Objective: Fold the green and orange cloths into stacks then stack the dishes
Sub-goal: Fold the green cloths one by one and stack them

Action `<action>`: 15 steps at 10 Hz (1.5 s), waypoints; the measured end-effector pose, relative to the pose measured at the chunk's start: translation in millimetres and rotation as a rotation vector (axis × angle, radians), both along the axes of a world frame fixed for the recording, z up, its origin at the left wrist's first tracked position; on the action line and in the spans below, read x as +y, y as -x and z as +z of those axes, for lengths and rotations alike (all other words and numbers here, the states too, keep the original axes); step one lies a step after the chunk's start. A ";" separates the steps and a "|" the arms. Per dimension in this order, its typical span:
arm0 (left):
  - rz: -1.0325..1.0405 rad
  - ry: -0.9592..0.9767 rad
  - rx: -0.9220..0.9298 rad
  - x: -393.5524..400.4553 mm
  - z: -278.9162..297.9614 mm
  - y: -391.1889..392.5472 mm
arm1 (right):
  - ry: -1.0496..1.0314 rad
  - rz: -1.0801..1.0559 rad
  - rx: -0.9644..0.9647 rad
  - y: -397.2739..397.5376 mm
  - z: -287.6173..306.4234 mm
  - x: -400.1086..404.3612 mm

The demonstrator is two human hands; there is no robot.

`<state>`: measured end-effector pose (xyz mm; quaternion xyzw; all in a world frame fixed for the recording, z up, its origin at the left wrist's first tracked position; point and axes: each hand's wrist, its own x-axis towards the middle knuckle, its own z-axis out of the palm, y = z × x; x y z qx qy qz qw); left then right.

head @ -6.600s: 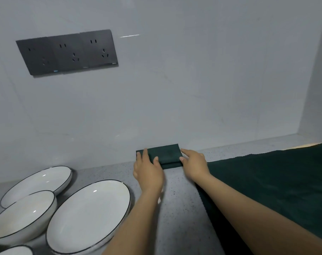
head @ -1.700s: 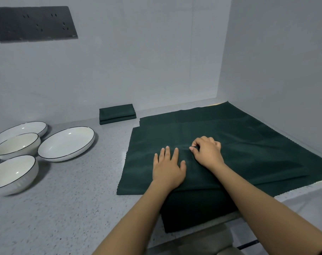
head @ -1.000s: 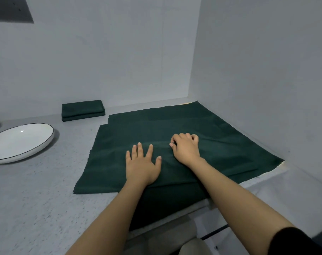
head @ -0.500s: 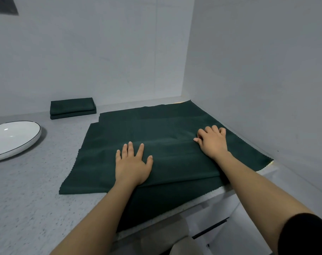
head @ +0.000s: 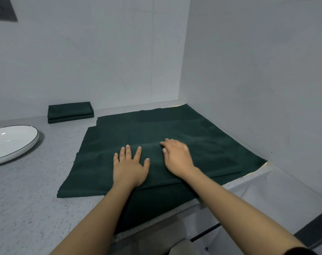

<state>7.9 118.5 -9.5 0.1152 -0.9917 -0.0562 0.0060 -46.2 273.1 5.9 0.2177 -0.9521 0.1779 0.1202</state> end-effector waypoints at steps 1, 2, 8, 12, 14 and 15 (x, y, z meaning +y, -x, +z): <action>0.004 0.001 -0.008 0.3 -0.6 -0.6 | -0.120 0.056 -0.177 -16.9 -10.7 -4.1; -0.001 0.002 -0.007 -0.5 -0.6 -0.7 | -0.204 0.003 -0.229 -11.1 -11.8 18.0; -0.010 -0.004 -0.016 2.2 -3.0 -2.2 | -0.275 -0.349 -0.237 4.5 -1.4 72.7; -0.058 -0.037 -0.037 3.1 3.6 0.5 | -0.189 -0.001 -0.216 -13.5 -11.6 -14.5; -0.090 -0.033 -0.024 -43.8 2.2 -11.5 | -0.199 -0.008 -0.212 -12.9 -14.9 -22.5; -0.035 -0.050 -0.015 -76.4 3.0 -17.4 | -0.196 -0.007 -0.212 -11.3 -13.9 -23.2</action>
